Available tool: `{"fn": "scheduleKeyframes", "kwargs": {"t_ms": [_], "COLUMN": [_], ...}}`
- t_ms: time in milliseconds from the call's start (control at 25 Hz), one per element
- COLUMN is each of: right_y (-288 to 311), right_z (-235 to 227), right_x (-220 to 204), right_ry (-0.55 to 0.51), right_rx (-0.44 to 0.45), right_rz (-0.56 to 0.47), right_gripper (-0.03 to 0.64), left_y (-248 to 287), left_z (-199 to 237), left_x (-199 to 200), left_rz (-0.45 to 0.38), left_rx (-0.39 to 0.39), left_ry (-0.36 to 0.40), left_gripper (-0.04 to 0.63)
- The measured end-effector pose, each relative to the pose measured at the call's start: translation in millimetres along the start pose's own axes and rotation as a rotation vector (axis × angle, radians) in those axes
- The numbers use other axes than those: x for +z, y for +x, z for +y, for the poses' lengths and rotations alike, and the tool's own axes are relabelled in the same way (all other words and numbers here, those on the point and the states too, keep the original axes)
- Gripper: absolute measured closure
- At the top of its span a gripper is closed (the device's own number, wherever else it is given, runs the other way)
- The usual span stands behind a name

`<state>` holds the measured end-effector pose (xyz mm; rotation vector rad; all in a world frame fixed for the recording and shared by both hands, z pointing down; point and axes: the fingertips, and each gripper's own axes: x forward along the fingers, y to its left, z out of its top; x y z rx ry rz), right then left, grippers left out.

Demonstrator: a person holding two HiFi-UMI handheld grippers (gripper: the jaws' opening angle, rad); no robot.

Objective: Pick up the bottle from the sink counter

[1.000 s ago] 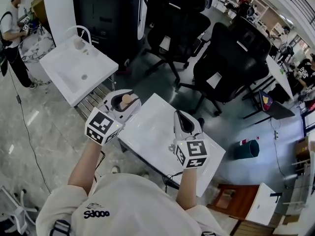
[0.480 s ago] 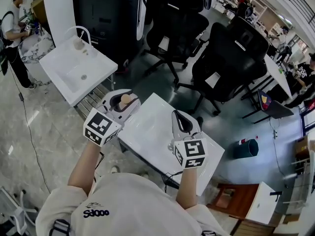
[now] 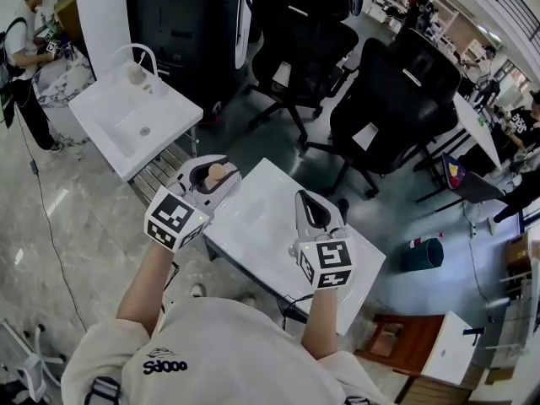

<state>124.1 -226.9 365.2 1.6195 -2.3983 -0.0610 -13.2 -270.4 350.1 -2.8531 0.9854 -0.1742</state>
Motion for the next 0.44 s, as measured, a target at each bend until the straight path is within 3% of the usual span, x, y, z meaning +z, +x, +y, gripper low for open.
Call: {"fn": "scheduleKeyframes", "kwargs": {"t_ms": [440], "right_y": [-3.8], "right_z": [5.4], "right_x": [-1.5], "right_ry": [0.003], "right_rx": [0.0], "right_rz": [0.003], "right_gripper": [0.607], "left_y": [-4.9], "left_z": [-3.0], "left_x": [0.2], "left_rz": [0.002], "left_rx": [-0.003], "left_ry": [0.003], "left_gripper": [0.482]}}
